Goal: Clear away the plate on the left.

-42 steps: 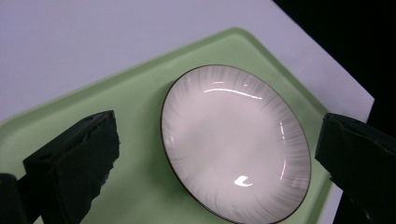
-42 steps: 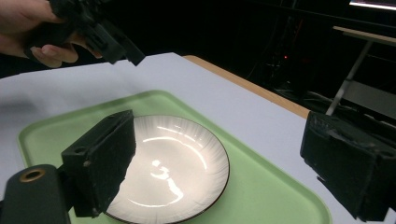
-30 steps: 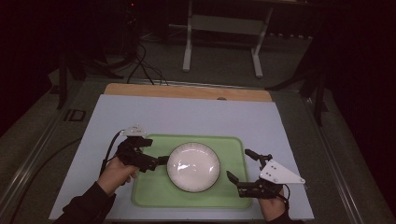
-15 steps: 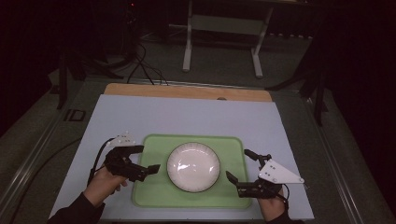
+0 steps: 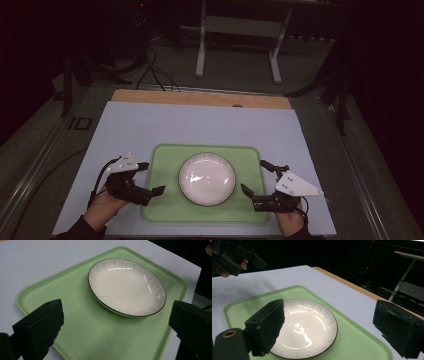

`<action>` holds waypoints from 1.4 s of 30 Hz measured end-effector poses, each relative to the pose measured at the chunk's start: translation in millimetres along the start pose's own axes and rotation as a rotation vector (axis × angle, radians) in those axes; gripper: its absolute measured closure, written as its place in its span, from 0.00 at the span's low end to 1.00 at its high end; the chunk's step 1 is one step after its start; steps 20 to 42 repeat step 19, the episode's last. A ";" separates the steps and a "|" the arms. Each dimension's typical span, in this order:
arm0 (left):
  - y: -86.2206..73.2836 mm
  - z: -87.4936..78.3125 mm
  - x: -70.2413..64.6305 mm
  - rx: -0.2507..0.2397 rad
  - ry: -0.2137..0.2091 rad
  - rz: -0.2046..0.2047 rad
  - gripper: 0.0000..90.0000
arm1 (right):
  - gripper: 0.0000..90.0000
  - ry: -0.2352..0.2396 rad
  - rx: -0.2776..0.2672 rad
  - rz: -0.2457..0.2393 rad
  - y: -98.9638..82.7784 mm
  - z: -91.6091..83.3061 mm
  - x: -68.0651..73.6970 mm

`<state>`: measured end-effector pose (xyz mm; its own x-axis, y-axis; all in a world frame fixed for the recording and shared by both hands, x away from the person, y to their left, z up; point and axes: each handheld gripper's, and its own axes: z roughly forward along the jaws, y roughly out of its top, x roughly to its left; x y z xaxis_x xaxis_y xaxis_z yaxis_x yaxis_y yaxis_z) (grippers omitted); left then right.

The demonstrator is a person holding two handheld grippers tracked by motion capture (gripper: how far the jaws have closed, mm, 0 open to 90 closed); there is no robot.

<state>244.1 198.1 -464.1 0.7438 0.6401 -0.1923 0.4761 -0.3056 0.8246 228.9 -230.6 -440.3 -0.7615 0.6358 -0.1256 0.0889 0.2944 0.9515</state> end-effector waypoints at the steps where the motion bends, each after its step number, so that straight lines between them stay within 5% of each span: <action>1: -1.4 0.6 0.2 -0.007 -0.001 0.004 0.00 | 0.11 -0.001 0.001 0.001 -0.1 -0.1 0.0; 17: -10.9 6.7 -2.5 -0.028 -0.040 0.026 0.00 | 0.11 0.004 0.005 0.008 -1.1 -0.5 -1.2; 42: -11.0 6.7 -3.2 -0.026 -0.037 0.035 0.00 | 0.11 0.005 0.008 0.008 -1.3 -0.3 -1.4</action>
